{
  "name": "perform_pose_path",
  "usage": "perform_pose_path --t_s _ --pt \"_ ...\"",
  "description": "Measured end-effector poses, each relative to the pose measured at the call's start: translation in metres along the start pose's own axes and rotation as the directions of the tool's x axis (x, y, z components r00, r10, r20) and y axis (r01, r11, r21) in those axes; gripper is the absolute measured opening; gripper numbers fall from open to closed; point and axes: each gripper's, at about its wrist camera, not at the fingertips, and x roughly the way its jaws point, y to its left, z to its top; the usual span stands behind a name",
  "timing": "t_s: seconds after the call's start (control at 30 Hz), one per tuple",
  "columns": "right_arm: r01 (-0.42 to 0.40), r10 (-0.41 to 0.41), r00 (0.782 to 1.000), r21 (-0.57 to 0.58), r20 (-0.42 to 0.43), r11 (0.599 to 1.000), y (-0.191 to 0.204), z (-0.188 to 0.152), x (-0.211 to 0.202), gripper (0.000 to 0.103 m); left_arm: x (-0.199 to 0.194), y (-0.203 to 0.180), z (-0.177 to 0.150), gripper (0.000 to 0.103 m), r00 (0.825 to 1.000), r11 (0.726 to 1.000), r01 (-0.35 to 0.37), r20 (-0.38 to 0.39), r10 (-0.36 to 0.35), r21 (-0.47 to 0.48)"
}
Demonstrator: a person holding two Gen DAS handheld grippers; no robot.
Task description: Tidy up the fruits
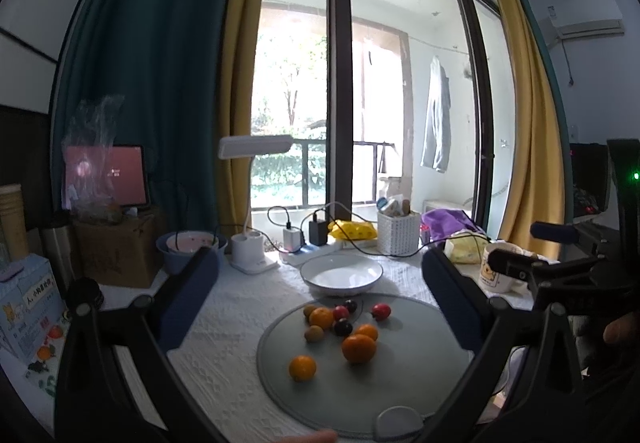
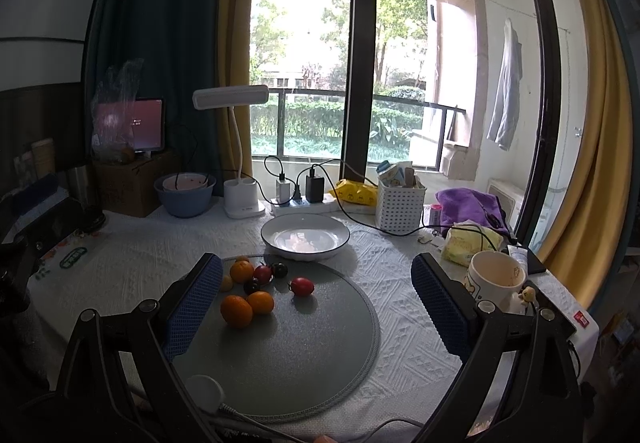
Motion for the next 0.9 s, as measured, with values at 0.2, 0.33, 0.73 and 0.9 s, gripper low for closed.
perform_pose_path --t_s 0.2,0.33,0.73,0.9 --pt "-0.010 0.010 0.999 -0.001 -0.050 1.000 0.004 -0.009 0.021 0.097 0.022 0.011 -0.019 0.102 0.993 0.998 0.015 -0.115 -0.022 -0.057" --pt "-0.026 0.026 0.994 0.001 -0.110 1.000 0.007 -0.019 0.044 0.097 0.042 0.015 -0.037 0.102 0.977 0.998 0.001 -0.211 -0.015 -0.066" --pt "-0.107 0.118 0.937 0.052 -0.330 0.993 0.030 -0.048 0.119 0.077 0.111 0.027 -0.087 0.089 0.882 0.996 0.020 -0.469 -0.057 -0.084" --pt "-0.155 0.167 0.907 0.062 -0.387 0.986 0.049 -0.053 0.144 0.070 0.132 0.038 -0.102 0.073 0.830 0.993 0.051 -0.548 -0.100 -0.104"
